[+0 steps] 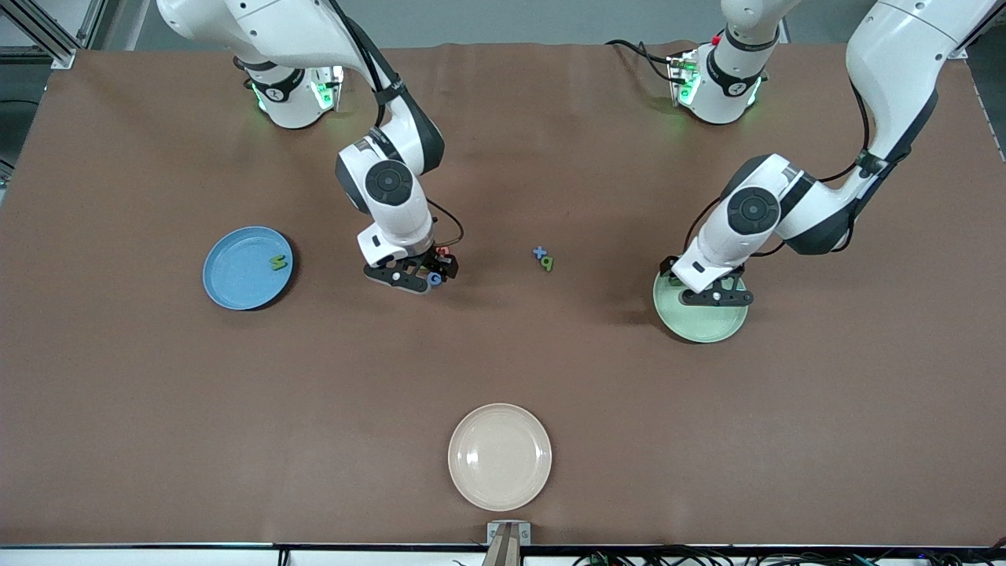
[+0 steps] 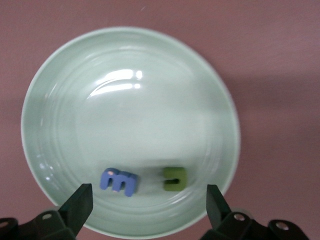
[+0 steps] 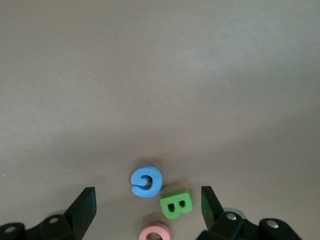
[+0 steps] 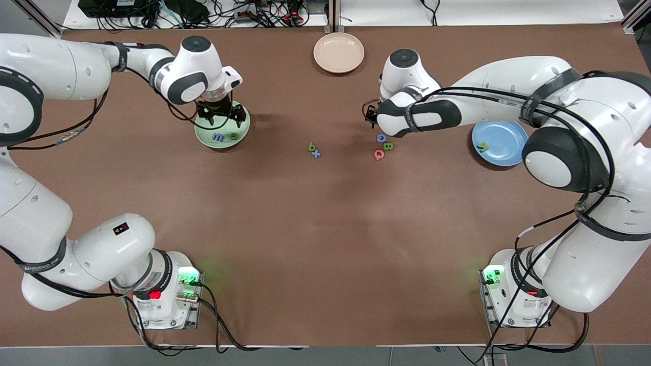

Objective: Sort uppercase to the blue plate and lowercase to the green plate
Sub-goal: 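Grasp the blue G with the right gripper while the left gripper grasps b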

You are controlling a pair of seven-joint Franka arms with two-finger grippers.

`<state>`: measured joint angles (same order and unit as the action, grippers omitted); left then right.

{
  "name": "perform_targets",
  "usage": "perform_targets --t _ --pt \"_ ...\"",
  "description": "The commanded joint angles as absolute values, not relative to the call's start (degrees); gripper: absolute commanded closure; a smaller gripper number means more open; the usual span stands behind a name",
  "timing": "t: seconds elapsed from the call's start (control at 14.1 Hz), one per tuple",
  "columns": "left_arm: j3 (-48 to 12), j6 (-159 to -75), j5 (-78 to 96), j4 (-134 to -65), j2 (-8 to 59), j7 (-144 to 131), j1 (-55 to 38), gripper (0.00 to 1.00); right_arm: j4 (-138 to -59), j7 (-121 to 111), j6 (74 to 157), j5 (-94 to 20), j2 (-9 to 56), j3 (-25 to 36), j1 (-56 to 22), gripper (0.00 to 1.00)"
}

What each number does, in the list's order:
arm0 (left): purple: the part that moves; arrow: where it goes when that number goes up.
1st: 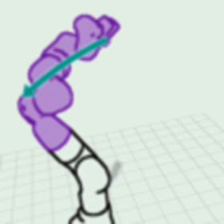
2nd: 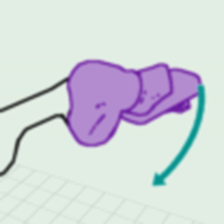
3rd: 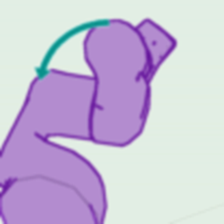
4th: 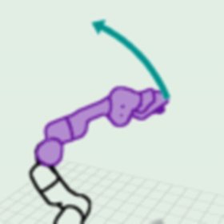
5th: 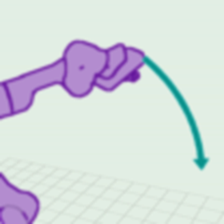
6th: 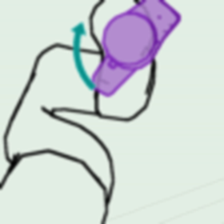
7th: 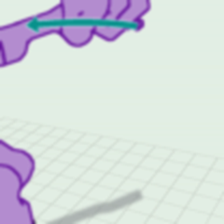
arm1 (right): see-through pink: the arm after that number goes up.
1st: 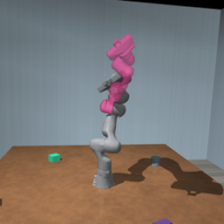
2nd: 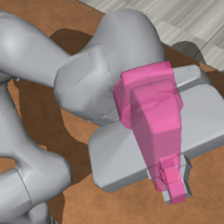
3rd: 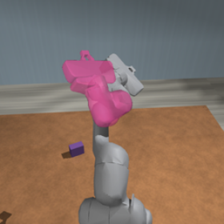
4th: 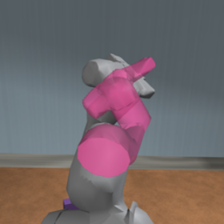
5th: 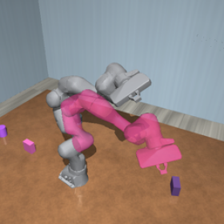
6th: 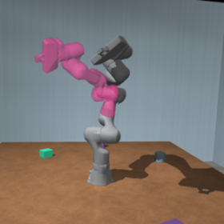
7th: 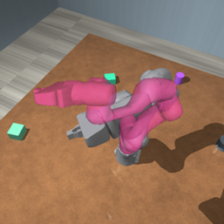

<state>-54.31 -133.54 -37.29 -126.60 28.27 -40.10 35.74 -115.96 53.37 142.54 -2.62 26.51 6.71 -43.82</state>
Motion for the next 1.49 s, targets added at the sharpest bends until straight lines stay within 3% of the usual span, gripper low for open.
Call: perform_targets --t 0.0,0.21,0.64,0.99,1.2,1.42 --pt "-57.6 -132.9 -37.7 -124.2 27.4 -40.6 35.4 0.0 -113.9 53.5 141.8 -2.3 28.8 7.4 -44.6 0.19" --pt "-58.2 -132.5 -36.9 -120.5 28.4 -41.0 29.8 0.0 -113.9 53.4 142.4 -2.4 29.7 7.3 -44.6 0.25" --pt "-56.1 -131.6 -36.3 -112.9 35.8 -56.7 17.6 0.0 -113.9 53.4 144.9 -2.4 31.6 7.3 -45.0 0.27" --pt "-49.8 -131.7 -36.2 -107.0 40.9 -83.5 6.4 0.0 -113.9 53.4 147.5 -2.4 33.2 7.3 -45.2 0.31" --pt "-44.8 -131.9 -36.3 -104.4 42.0 -85.1 0.4 0.0 -113.9 53.4 147.5 -2.4 33.2 7.3 -45.4 0.39" --pt "-43.8 -133.0 -36.4 -104.5 44.7 -84.5 -0.8 0.0 -113.9 53.9 147.2 -2.5 33.2 7.3 -45.6 0.4"
